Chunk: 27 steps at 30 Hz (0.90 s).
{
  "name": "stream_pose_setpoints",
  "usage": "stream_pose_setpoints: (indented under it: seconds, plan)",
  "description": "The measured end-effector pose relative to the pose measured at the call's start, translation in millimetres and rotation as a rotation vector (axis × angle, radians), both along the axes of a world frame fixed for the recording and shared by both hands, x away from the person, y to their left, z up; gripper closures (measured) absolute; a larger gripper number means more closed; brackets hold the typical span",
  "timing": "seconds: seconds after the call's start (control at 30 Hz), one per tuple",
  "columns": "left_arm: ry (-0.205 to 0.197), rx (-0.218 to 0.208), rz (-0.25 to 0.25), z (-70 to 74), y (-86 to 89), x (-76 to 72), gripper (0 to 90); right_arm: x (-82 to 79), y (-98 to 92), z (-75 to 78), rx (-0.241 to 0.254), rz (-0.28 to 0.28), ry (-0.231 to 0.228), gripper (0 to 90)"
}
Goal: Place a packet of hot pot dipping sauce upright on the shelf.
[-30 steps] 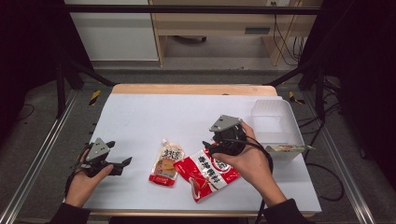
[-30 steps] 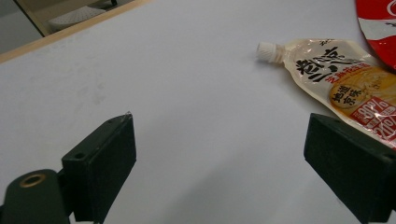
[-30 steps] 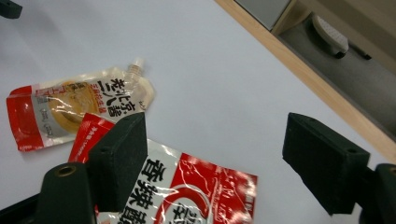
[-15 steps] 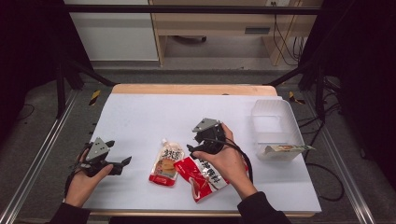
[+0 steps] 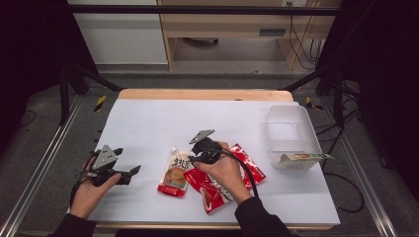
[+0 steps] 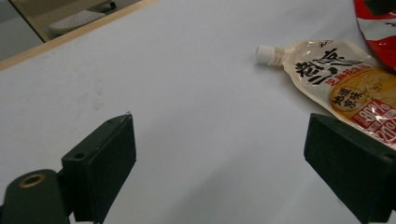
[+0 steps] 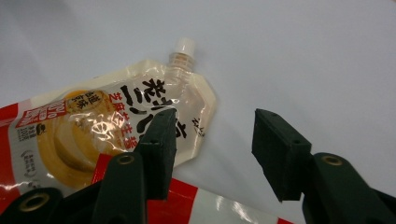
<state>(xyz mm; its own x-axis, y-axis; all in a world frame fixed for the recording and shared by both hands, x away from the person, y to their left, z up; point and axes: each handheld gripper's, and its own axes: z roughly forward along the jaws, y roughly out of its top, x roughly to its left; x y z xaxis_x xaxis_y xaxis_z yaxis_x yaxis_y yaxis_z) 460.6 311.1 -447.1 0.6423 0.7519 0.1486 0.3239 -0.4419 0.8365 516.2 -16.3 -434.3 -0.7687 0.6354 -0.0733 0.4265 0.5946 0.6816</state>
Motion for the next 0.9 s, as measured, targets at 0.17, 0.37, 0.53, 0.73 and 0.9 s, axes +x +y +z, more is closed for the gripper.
stream_pose_setpoints:
  seconds: [0.17,0.37,0.53,0.73,0.9]
  plan:
    - [-0.001,0.002,0.0,0.2,1.3,-0.3,9.0,5.3,12.5,-14.9,0.007,-0.008,0.03,53.8]
    - [0.002,-0.002,0.002,-0.5,1.0,1.4,9.0,13.2,17.7,-28.9,0.01,-0.022,0.061,52.3]
    - [0.002,0.006,0.0,-0.5,0.0,0.1,9.0,14.8,19.0,-34.3,0.013,-0.029,0.084,52.2]
    - [0.005,0.003,0.001,-1.0,-0.2,0.8,9.0,12.3,19.9,-34.6,0.029,-0.032,0.111,57.9]
    - [0.005,0.004,0.001,-1.0,-1.1,0.5,9.0,9.6,21.1,-35.2,0.018,-0.034,0.1,63.9]
